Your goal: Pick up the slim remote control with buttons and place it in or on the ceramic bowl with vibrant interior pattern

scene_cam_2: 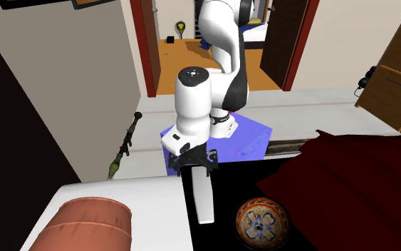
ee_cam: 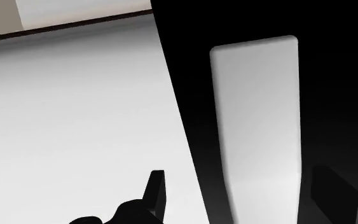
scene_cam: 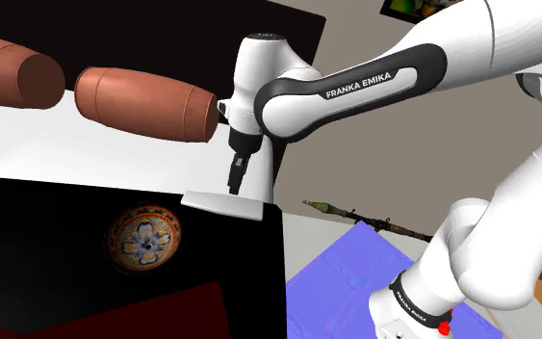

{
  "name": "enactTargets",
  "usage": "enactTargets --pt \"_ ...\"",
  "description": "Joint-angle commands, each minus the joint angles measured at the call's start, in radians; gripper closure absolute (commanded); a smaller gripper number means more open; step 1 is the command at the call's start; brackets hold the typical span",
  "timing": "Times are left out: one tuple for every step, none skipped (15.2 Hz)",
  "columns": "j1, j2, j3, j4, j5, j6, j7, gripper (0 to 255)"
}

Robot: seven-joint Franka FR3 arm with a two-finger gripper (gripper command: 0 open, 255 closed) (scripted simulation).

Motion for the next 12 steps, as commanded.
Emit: enactTargets --pt "0.021 0.053 0.021 0.031 -0.004 0.015 -0.009 0" --pt "0.03 0.079 0.029 0.043 -0.007 0.024 -0.016 0" --pt "0.033 0.088 0.032 0.048 -0.009 0.028 -0.018 0" --pt "0.033 0.095 0.032 0.042 -0.011 0.04 -0.016 0" --pt "0.033 0.102 0.032 0.036 -0.013 0.053 -0.015 0" --pt "0.033 0.11 0.032 0.031 -0.015 0.066 -0.013 0" --pt "0.034 0.117 0.032 0.026 -0.018 0.078 -0.012 0" --pt "0.034 0.125 0.031 0.021 -0.02 0.091 -0.01 0" --pt "0.034 0.133 0.031 0.016 -0.023 0.103 -0.008 0" --pt "0.035 0.146 0.03 0.009 -0.027 0.123 -0.005 0" --pt "0.035 0.146 0.03 0.009 -0.027 0.123 -0.005 0" --pt "0.035 0.146 0.03 0.009 -0.027 0.123 -0.005 0"
